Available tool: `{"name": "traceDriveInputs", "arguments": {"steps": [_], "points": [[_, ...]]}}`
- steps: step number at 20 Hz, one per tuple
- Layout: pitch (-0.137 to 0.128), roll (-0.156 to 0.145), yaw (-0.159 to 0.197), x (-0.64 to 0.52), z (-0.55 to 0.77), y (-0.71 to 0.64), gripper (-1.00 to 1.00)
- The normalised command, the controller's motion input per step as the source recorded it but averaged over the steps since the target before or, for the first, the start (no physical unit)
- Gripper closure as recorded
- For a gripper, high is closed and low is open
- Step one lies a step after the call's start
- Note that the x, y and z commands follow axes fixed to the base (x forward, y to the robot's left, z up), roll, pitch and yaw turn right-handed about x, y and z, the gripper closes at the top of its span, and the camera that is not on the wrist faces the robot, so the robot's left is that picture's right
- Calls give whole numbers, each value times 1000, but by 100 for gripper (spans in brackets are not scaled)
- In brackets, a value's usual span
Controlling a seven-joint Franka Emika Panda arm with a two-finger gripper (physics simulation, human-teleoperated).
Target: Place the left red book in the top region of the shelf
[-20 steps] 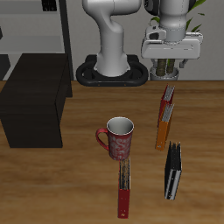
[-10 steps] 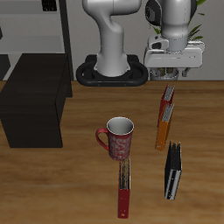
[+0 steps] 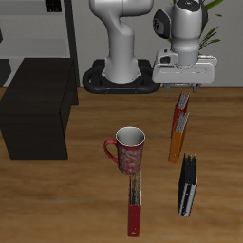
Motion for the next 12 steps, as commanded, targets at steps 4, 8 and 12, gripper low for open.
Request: {"name": "traceDriveInputs", "arguments": {"steps": [4, 8, 12], "points": [[28, -2, -28, 63, -252, -24, -100], [32, 8, -10, 56, -248, 21, -100], [30, 1, 8, 17, -194, 55, -100]]}}
